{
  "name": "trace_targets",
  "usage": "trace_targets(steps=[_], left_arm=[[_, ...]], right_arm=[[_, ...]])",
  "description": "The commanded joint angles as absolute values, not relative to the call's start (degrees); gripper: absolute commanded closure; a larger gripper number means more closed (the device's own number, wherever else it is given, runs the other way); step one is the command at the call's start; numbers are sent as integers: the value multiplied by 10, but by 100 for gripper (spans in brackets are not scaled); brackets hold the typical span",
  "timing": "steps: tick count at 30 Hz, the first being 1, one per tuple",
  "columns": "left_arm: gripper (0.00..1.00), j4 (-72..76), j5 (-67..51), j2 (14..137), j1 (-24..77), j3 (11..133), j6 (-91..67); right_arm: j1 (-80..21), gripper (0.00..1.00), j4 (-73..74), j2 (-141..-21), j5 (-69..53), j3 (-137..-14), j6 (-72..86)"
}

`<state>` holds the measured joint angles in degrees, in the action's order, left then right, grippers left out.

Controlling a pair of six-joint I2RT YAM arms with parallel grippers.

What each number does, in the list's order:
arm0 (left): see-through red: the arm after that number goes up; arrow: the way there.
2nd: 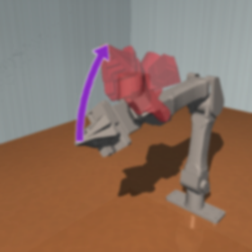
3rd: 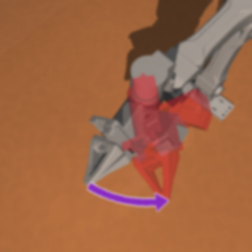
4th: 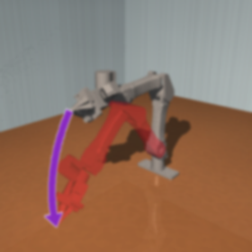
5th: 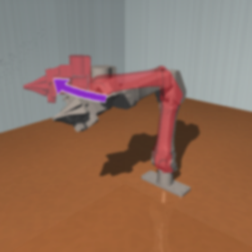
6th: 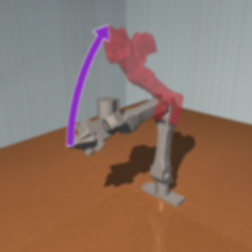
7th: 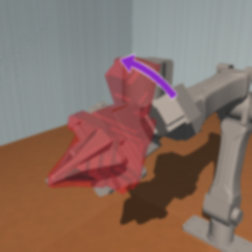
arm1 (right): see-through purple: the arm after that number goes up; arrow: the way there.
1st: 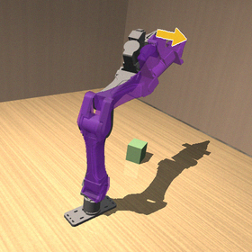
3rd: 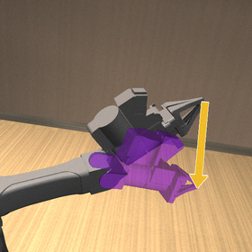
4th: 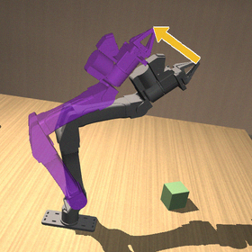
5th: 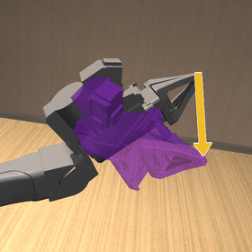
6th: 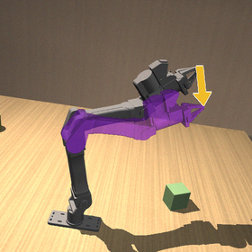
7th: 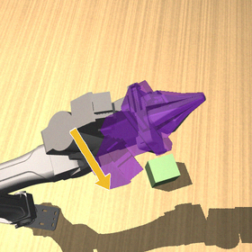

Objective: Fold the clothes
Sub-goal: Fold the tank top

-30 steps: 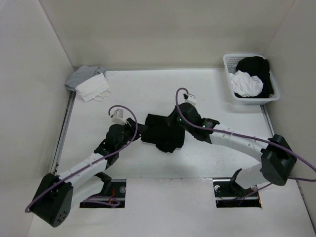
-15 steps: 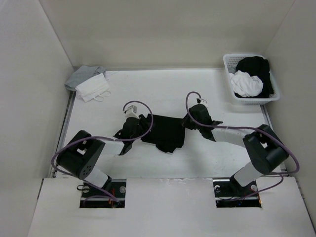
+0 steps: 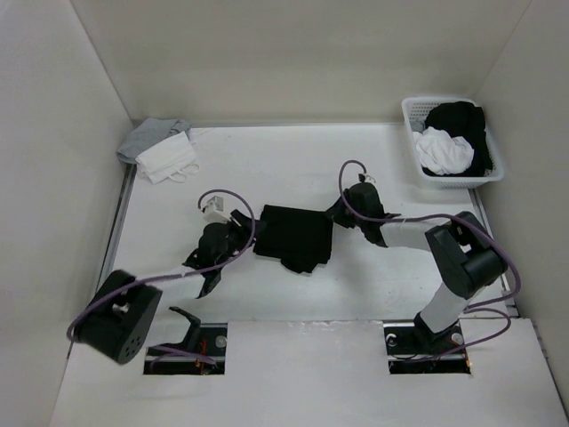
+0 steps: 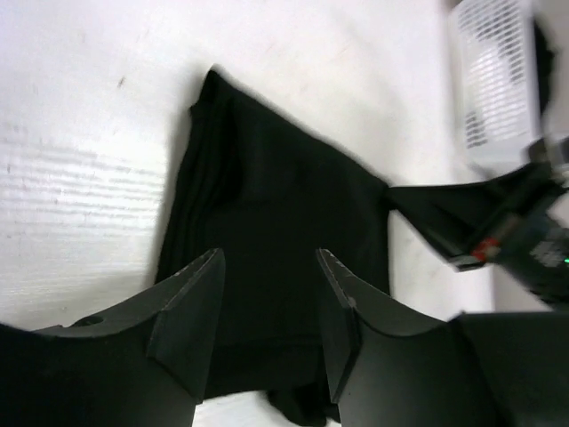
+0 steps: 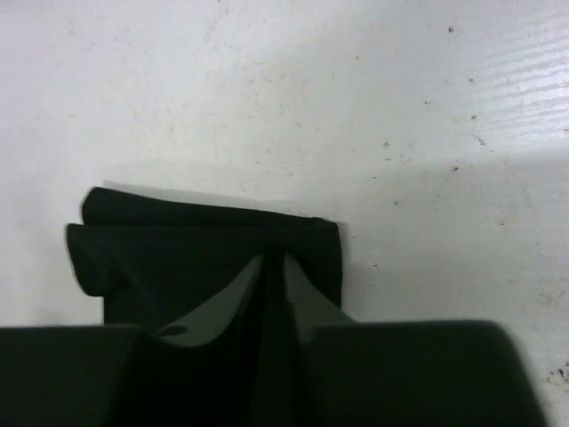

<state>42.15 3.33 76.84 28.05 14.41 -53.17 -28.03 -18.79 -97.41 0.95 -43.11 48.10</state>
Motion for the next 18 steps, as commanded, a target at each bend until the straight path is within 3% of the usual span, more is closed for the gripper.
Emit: trace_targets(steps=[1,3,8,13,18], left_arm=[[55,412,43,662,263,124,-528],[53,355,48,608,252,122,-519],[50,185,66,494,218,148,-462],[46,20,123,408,166,170,-442],[42,-38,149,381,101,163,-445]], right_arm=[[-273,76,-226,-920,1,-449,468],[-273,63,-223,-883,-4,-446,454],[-258,42,-219,-791,21,-408,428],[-250,28,-230,-701,102,-333,404],[-234,19,-287,-671,192,-246,399]])
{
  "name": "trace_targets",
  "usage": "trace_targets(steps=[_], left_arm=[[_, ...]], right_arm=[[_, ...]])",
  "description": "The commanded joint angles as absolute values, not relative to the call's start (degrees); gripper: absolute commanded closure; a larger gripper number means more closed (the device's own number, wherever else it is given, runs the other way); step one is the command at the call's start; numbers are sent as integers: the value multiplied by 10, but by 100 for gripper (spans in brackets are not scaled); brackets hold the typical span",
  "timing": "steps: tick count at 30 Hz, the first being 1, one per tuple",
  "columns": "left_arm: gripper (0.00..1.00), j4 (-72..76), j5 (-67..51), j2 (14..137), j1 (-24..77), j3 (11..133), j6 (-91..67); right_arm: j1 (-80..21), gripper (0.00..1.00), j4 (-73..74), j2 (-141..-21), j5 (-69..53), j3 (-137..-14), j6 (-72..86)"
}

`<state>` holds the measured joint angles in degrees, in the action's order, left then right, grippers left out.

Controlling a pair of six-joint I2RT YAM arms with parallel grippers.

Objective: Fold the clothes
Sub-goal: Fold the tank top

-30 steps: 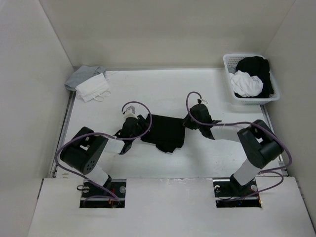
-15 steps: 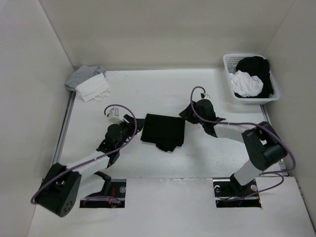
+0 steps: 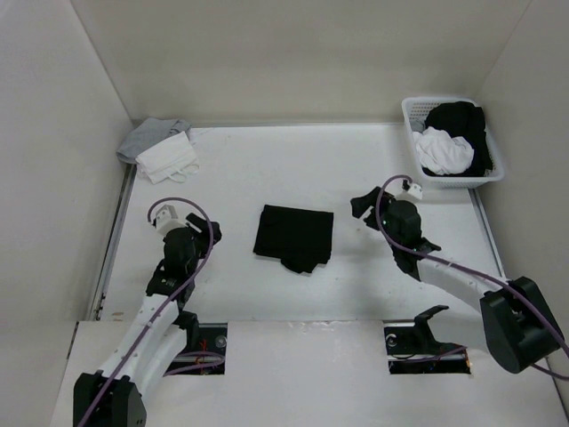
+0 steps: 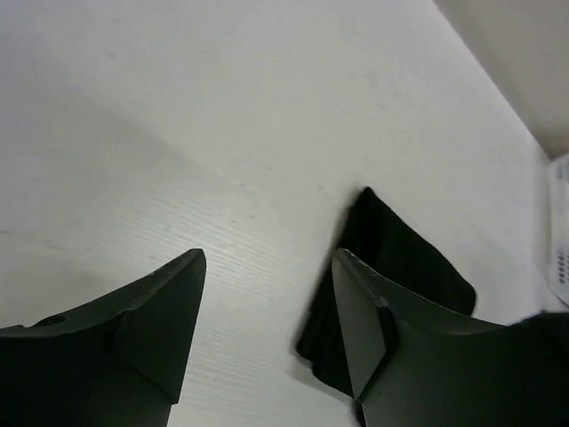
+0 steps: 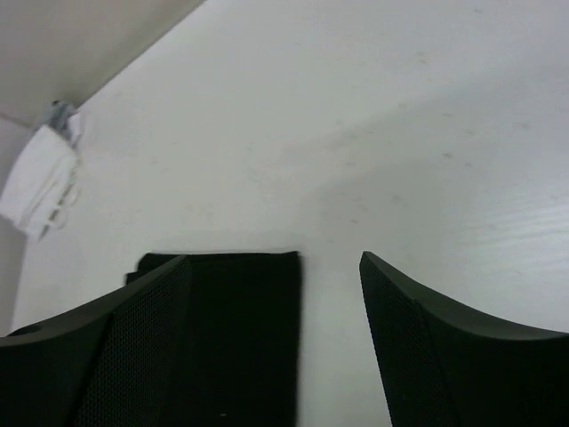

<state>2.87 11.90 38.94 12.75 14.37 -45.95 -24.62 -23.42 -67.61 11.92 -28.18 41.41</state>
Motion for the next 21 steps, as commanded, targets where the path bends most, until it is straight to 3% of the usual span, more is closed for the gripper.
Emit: trace_targets(steps=[1,6,21], left_arm=[[42,-41,146,387,91,165,-445],[42,-23,125,431,80,172,-458],[40,13,119,474,123,185,-446]], right_arm=[[-228,18,-307,-675,195,-233,405],[-195,17,-328,-675,140,-225,428],[-196,16,-323,-676,125,-226,431]])
